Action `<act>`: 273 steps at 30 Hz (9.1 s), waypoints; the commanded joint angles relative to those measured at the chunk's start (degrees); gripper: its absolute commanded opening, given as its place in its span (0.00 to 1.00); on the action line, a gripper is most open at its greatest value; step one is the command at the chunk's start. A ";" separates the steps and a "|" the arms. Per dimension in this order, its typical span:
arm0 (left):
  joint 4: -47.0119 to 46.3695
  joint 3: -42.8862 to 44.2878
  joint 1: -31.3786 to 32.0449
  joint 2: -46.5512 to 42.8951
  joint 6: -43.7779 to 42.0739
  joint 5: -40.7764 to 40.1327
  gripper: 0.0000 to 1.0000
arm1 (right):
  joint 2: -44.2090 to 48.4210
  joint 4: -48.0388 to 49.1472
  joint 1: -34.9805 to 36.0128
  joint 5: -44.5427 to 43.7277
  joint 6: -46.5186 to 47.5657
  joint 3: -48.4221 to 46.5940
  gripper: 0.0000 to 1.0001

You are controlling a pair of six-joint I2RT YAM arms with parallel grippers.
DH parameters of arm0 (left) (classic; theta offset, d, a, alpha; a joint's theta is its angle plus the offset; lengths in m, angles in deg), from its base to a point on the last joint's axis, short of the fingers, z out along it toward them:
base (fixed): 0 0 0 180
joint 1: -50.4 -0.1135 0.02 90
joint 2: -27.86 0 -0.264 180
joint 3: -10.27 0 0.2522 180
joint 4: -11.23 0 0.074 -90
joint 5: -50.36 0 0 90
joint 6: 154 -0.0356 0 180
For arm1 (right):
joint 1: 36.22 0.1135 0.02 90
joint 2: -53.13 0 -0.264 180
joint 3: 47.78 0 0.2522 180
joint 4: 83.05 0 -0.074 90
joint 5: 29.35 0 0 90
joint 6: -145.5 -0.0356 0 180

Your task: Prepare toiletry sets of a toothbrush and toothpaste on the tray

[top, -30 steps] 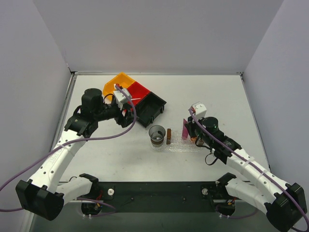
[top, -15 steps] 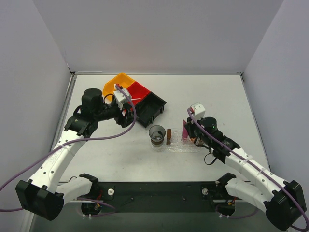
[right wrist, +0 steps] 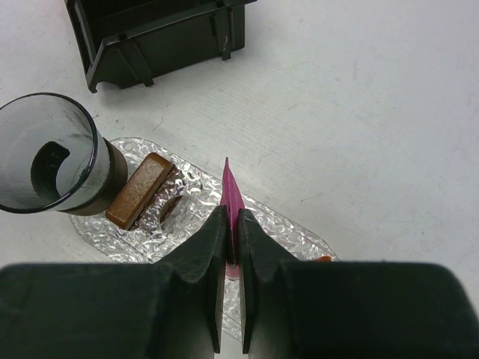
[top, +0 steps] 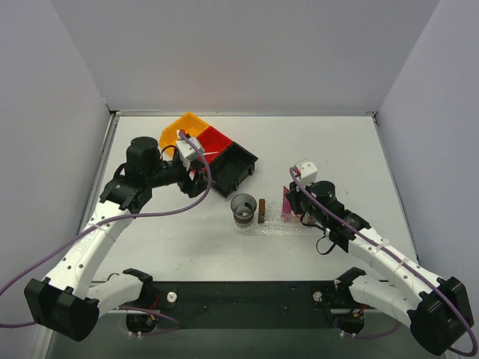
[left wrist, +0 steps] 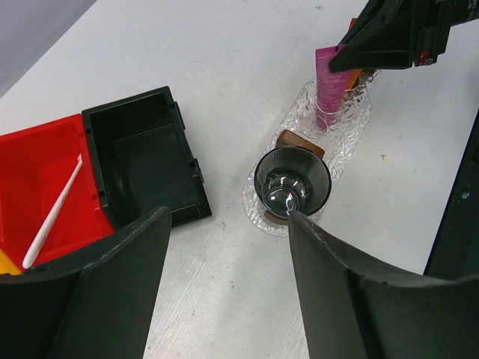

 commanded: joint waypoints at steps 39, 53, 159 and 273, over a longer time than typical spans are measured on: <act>-0.90 0.47 -0.40 -1.22 -1.07 2.23 0.75 | 2.34 2.07 -2.79 5.68 0.97 -1.25 0.13; -0.99 0.47 -0.32 -0.95 -1.16 2.49 0.75 | 2.87 2.78 -2.87 5.85 1.41 -0.90 0.00; 0.94 0.56 -0.40 -1.48 -3.45 2.93 0.75 | 8.14 -3.64 -8.59 20.88 12.57 -0.90 0.03; 22.83 54.70 -0.85 70.32 -33.51 -40.48 0.58 | 10.78 -10.49 -20.54 11.56 9.84 -10.04 0.68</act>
